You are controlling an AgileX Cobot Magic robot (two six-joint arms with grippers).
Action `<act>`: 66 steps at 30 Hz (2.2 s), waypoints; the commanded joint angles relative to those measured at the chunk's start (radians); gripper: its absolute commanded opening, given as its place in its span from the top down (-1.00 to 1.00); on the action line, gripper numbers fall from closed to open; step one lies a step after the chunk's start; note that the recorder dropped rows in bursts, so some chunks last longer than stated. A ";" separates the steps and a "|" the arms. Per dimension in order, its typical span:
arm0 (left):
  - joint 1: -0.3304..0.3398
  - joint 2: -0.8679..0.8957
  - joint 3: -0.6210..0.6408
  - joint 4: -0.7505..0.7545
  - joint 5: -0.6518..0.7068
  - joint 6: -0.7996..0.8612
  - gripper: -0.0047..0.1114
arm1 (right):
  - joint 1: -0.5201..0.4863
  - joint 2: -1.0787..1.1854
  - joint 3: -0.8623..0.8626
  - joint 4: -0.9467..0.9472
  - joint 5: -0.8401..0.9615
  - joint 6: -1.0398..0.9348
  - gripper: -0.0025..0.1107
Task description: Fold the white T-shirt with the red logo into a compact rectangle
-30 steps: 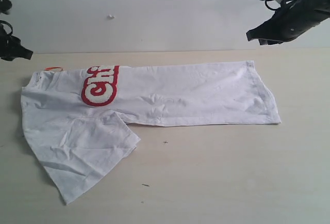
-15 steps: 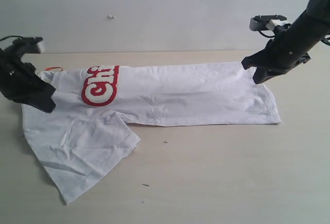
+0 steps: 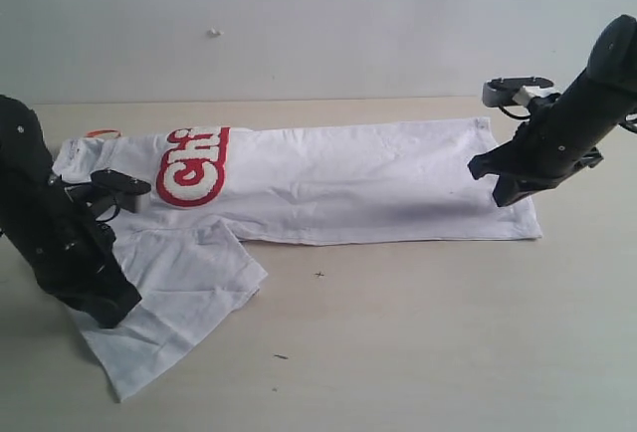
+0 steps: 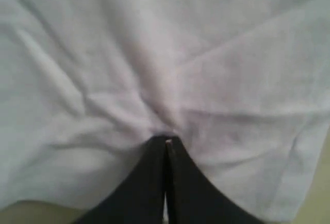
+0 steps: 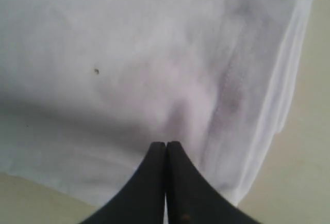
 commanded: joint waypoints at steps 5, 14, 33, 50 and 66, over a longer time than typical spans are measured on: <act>-0.025 -0.010 0.077 0.136 0.088 -0.112 0.92 | 0.000 -0.009 0.065 0.017 -0.016 -0.009 0.96; -0.025 -0.141 0.164 0.193 0.133 -0.164 0.92 | 0.000 -0.079 0.179 0.030 -0.040 -0.009 0.96; 0.022 -0.338 0.187 0.154 -0.344 -0.377 0.92 | 0.112 -0.250 0.302 0.043 -0.166 -0.016 0.96; 0.022 -0.290 0.143 0.150 -0.340 -0.377 0.92 | 0.112 -0.322 0.474 -0.181 -0.135 0.202 0.96; 0.022 -0.145 0.130 0.140 -0.355 -0.349 0.92 | 0.112 -0.224 0.305 -0.153 -0.267 0.202 0.96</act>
